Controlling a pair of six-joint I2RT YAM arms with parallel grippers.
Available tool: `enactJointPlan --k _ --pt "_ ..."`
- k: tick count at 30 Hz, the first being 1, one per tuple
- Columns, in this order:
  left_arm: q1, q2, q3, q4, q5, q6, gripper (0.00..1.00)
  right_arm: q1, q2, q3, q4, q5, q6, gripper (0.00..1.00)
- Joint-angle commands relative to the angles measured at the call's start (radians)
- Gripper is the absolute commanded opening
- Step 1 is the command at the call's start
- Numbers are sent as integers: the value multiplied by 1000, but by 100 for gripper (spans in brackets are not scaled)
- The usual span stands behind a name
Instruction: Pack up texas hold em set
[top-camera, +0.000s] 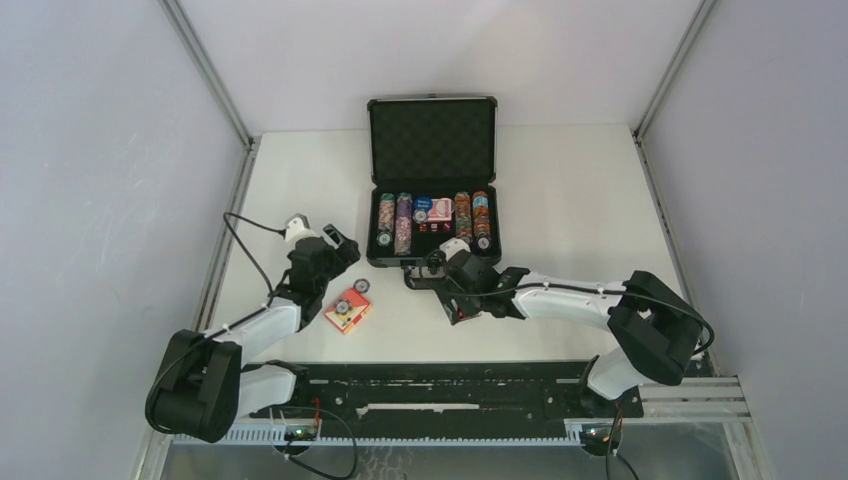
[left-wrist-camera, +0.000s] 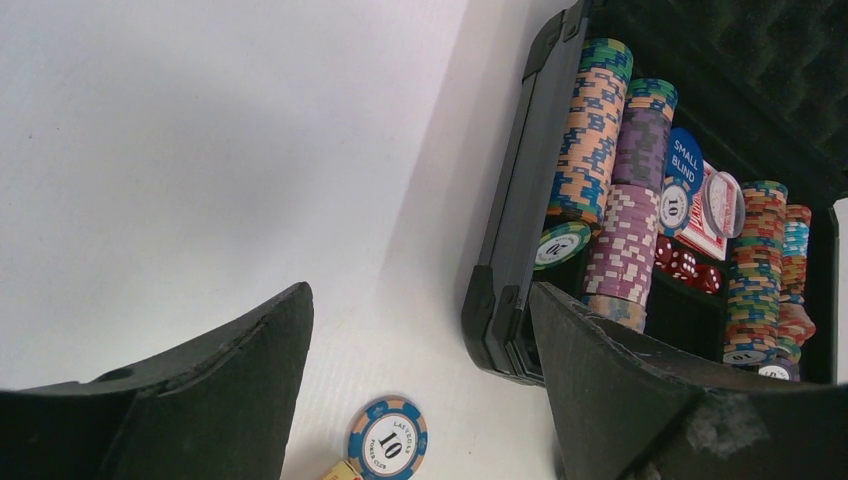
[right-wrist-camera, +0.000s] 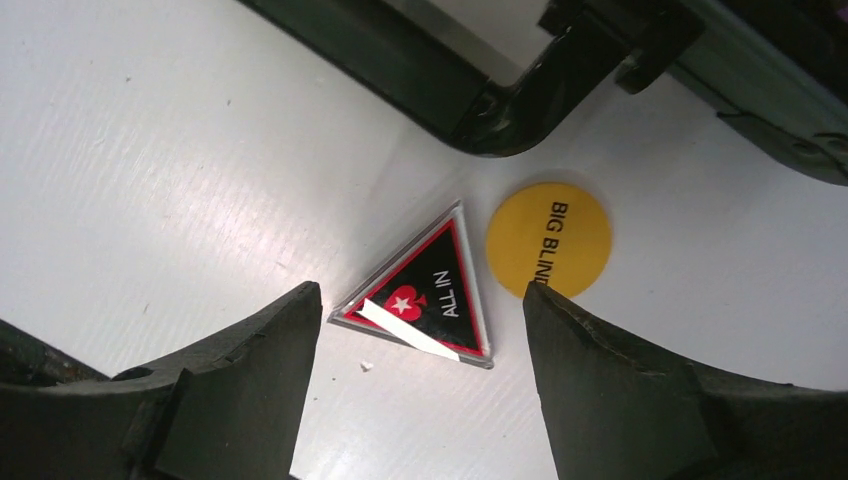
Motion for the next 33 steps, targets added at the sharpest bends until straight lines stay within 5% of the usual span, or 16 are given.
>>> enactJointPlan --k 1,18,33 --pt "-6 -1 -5 41 -3 -9 83 39 15 -8 -2 0 -7 82" --pt "-7 -4 -5 42 3 -8 83 88 67 -34 24 28 38 73" --pt "-8 -14 -4 31 -2 -11 83 97 13 0 -16 86 71 78"
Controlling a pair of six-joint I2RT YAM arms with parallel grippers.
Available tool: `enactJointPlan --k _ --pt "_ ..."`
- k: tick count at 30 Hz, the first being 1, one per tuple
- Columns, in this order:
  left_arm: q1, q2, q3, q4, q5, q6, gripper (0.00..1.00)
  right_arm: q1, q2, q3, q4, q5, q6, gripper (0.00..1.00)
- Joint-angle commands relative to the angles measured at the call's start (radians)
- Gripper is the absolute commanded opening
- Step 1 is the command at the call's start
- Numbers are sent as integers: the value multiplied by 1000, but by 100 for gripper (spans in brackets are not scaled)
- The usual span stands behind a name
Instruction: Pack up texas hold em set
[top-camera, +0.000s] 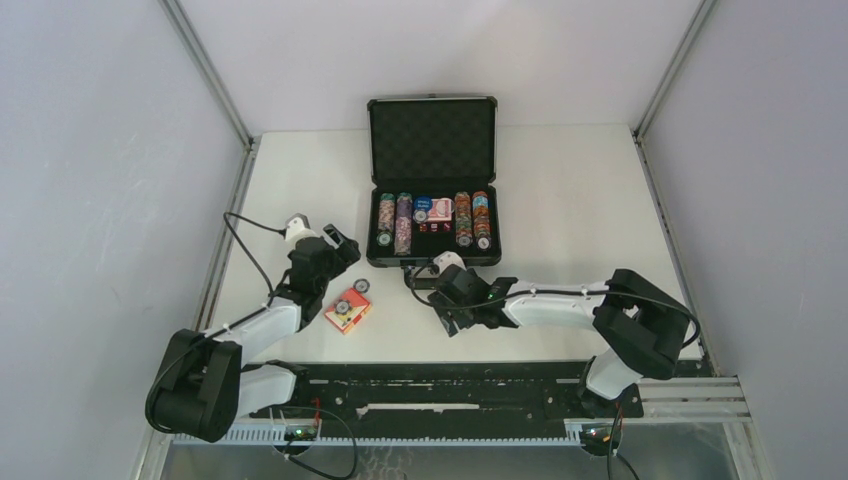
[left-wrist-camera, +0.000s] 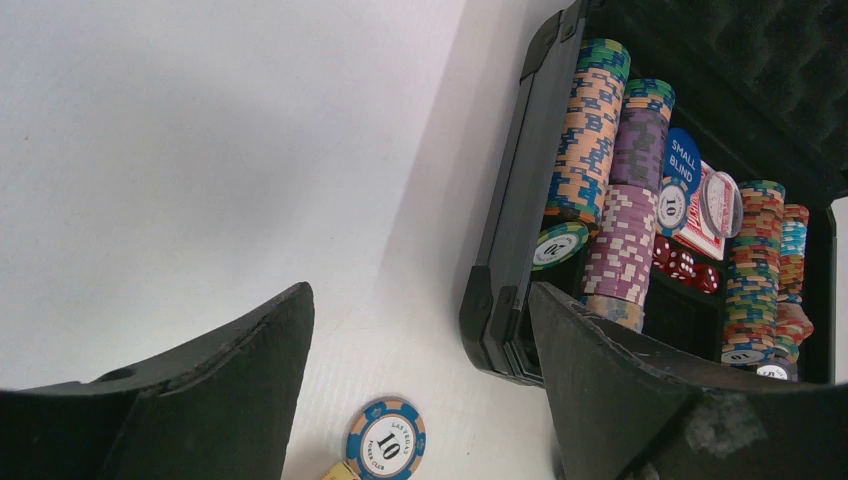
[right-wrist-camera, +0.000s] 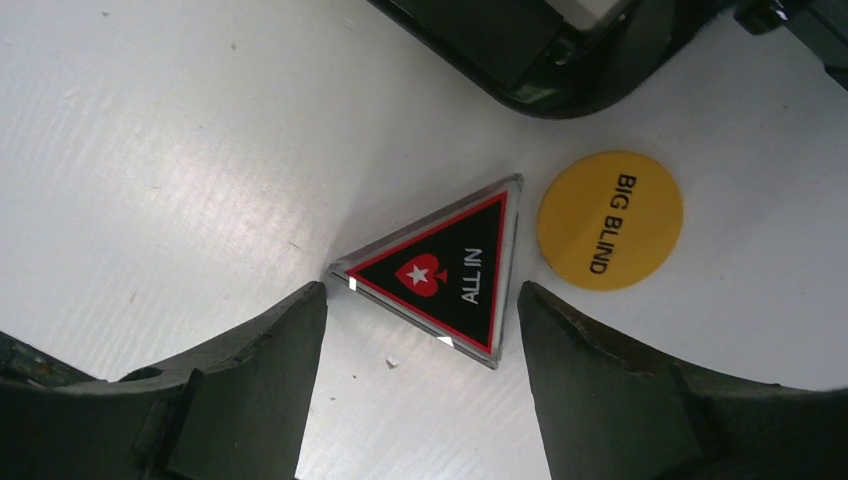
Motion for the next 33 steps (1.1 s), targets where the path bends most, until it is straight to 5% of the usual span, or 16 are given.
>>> enactJointPlan --k 1,9,12,18,24,28,33 --pt "-6 -17 -2 19 -6 -16 83 20 -69 20 -43 61 24 78" --pt "-5 -85 29 -135 -123 -78 79 119 -95 66 152 3 -47 77" --pt "-16 -149 32 -166 -102 39 74 131 -24 138 161 51 -74 78" --pt "-222 -370 -59 -139 -111 272 84 100 -86 144 188 31 -112 79" --pt "-301 -366 30 -510 -349 70 72 19 -234 47 185 -11 -118 80" --pt "-344 -424 9 -682 -451 -214 60 -58 -313 -25 189 -73 -90 79" --pt "-343 -362 3 -740 -498 -278 56 -100 -399 -88 195 -116 -73 78"
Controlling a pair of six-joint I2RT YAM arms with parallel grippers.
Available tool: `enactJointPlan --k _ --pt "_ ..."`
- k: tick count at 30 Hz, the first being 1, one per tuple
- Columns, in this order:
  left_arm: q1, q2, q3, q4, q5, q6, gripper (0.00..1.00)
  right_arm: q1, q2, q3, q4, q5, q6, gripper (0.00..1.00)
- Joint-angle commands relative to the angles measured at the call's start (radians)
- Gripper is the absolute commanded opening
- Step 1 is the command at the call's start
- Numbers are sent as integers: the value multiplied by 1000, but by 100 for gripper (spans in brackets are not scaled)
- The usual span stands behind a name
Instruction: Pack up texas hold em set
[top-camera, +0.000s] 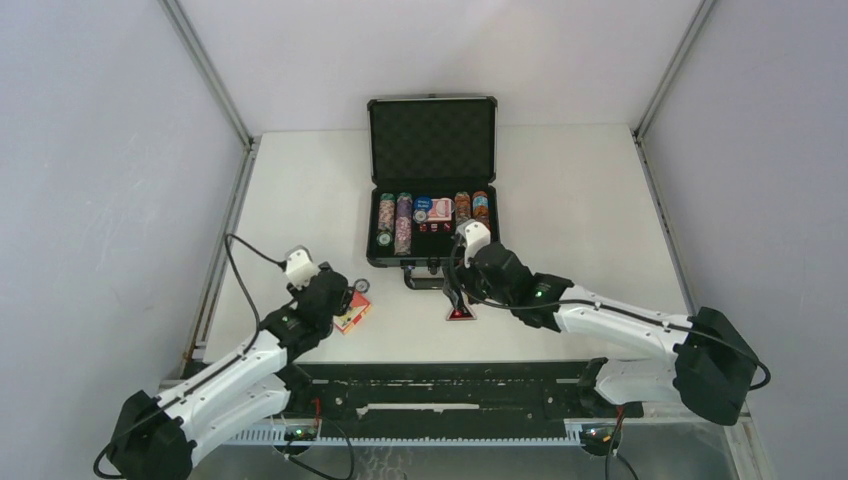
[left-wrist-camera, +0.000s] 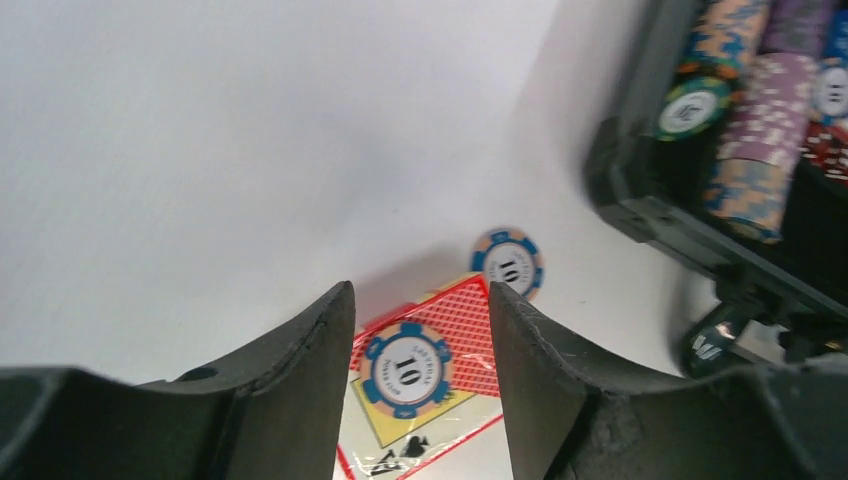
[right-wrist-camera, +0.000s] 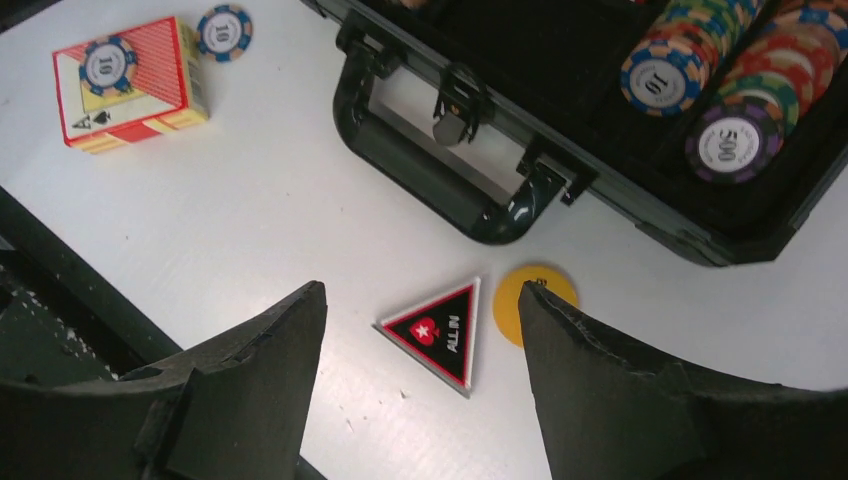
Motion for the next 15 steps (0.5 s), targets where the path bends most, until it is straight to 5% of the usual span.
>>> enactJointPlan --k 1,4,12,15 --pt "-3 67 25 -103 -86 -144 56 -15 -68 -30 25 -49 14 78" --pt "-4 155 24 -98 -88 -190 50 -21 -81 -39 9 -28 12 78" --pt "-8 199 -26 46 71 -108 7 -44 -135 -71 -7 -10 20 77" --pt "-41 215 -18 79 128 -94 0 -62 -145 -74 -11 -11 23 77"
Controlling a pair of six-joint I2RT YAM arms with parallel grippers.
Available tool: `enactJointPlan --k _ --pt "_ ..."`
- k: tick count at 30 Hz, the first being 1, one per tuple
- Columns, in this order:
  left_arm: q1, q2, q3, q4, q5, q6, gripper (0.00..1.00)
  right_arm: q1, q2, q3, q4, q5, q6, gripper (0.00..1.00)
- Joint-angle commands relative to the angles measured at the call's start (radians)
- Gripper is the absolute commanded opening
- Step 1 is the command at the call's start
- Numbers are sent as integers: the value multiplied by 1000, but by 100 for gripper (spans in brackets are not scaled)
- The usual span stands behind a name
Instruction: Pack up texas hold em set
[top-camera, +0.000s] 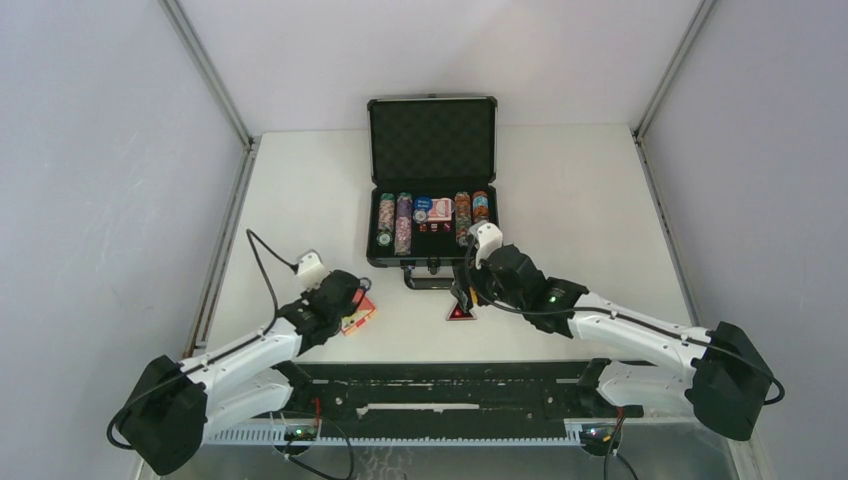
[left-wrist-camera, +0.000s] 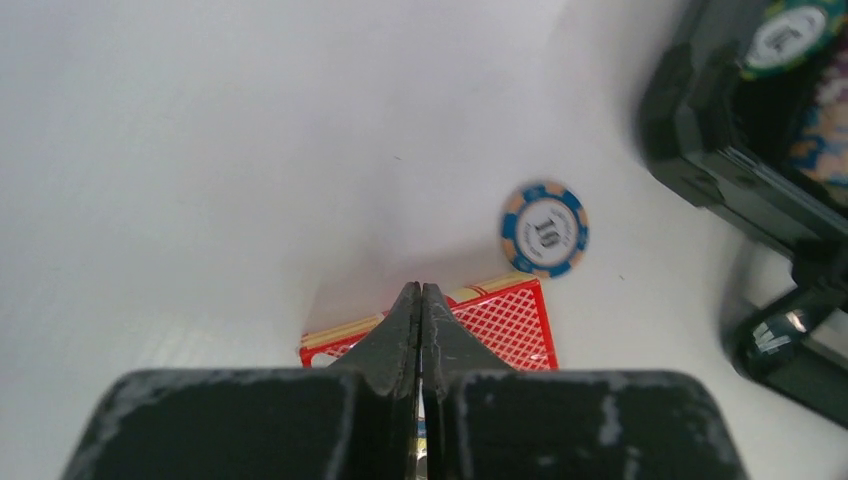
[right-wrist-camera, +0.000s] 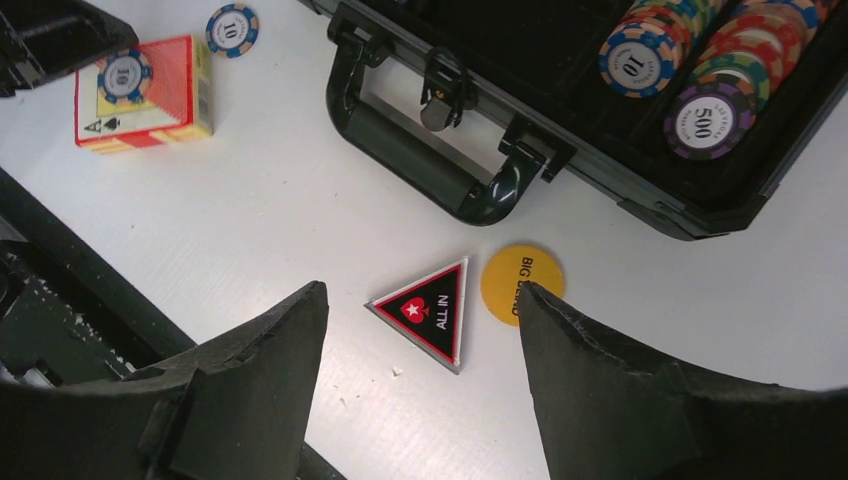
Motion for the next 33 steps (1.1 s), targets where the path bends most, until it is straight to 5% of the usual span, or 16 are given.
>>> enactJointPlan --k 1,9,21,25,33 --pt "-56 27 -4 84 122 30 0 -25 -33 -1 7 11 19 77" --pt "-179 150 91 140 164 19 2 -36 -32 -5 2 20 27 76" --pt "-183 34 221 -1 -43 122 62 -26 13 11 35 -63 29 76" --pt "-58 -37 173 6 64 99 72 74 142 115 -8 8 16 76" --pt "270 -189 -22 93 239 70 67 221 491 454 -109 18 -19 77"
